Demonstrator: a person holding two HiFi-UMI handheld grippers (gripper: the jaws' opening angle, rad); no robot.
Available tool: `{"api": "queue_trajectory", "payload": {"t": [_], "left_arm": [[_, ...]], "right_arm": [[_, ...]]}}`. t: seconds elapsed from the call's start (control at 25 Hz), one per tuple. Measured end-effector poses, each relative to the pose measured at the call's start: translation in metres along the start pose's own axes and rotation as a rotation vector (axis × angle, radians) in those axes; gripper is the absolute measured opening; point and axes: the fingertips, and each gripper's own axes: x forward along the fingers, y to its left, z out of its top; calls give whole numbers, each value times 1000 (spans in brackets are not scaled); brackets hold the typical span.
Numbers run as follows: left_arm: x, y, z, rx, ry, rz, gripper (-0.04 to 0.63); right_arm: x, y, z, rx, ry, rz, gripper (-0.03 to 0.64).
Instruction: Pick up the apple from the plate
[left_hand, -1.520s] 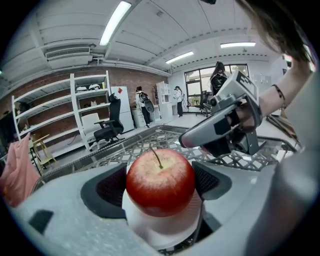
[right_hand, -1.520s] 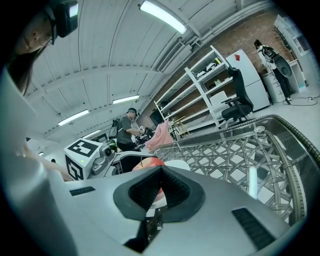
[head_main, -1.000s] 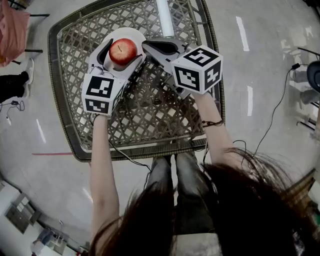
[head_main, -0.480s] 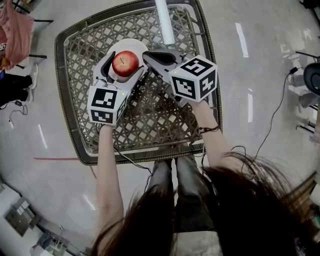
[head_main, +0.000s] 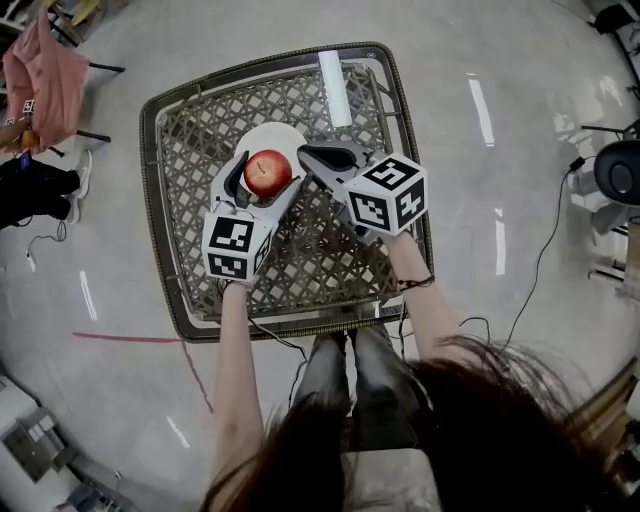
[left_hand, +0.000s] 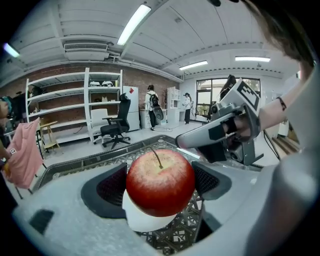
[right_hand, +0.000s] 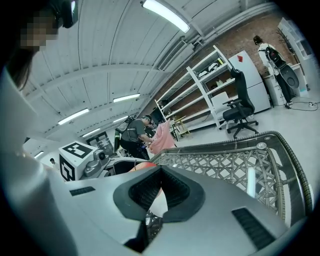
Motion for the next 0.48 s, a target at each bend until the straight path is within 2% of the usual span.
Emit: {"api": "queue_trajectory", "payload": {"t": [0.48], "left_arm": [[-32, -12, 27, -49, -20, 14, 413]], "right_arm": [[-17, 26, 26, -24, 4, 4, 9]]}}
